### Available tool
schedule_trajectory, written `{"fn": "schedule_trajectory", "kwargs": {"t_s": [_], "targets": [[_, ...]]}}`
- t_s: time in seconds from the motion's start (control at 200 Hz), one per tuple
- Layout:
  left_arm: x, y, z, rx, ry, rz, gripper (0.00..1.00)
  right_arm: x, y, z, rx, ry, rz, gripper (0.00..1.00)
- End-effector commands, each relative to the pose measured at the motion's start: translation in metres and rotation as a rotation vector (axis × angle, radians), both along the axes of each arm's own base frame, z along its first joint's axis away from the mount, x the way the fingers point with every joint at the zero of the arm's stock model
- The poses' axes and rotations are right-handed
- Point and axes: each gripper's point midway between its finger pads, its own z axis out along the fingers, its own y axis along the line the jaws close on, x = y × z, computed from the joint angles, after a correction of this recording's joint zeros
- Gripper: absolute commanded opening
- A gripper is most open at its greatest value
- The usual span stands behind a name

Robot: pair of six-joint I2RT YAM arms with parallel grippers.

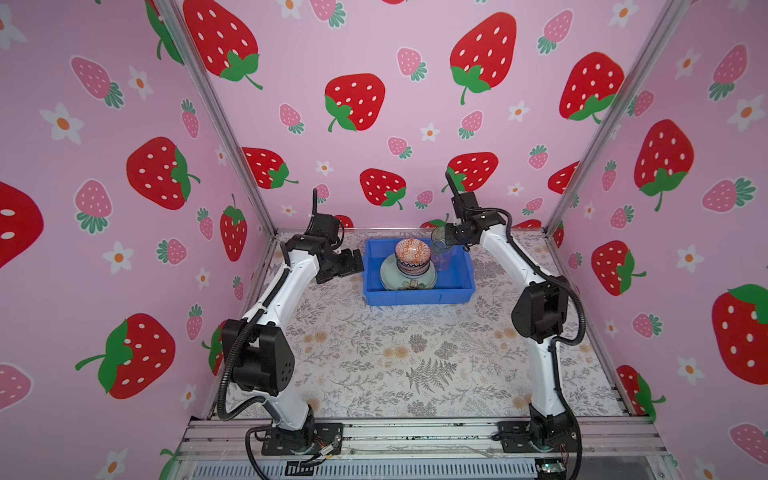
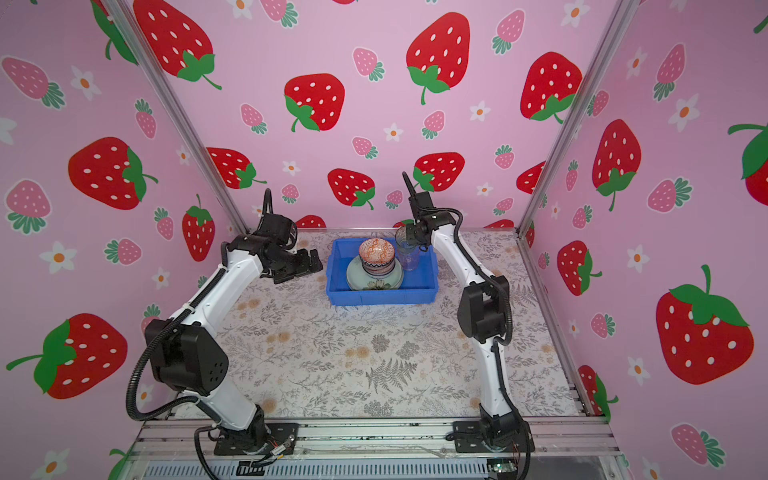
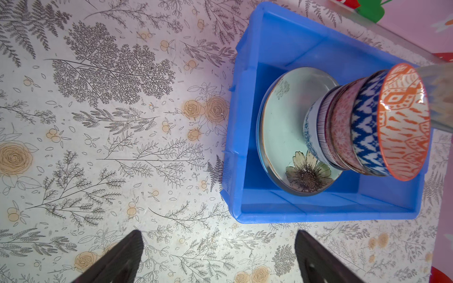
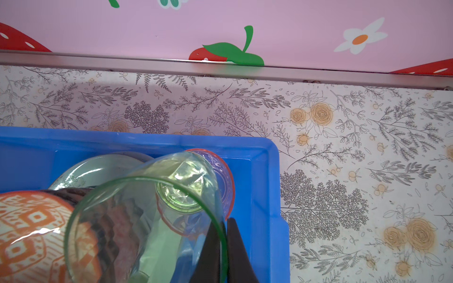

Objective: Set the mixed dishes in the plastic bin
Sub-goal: 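Carry the green glass over the bin corner with the right gripper while the left withdraws, then lower the green glass into the bin beside the pink cup with the right gripper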

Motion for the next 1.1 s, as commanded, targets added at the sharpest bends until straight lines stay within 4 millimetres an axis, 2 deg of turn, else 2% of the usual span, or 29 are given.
{"fn": "schedule_trajectory", "kwargs": {"t_s": [0.0,0.2,0.695,1.096], "targets": [[0.002,0.002,0.003,0.032,0.002,-0.01,0.99,0.005,-0.005,0.01,-0.001,-0.026,-0.028,0.0],[0.002,0.0,0.003,0.025,0.005,-0.015,0.99,0.006,-0.01,0.012,-0.025,-0.034,-0.039,0.0],[0.002,0.001,-0.002,0.031,0.019,-0.014,0.99,0.006,-0.009,-0.022,-0.061,0.04,-0.029,0.0],[0.002,0.0,-0.008,0.046,0.038,-0.019,0.99,0.014,-0.012,-0.037,-0.11,0.044,-0.039,0.0]]}}
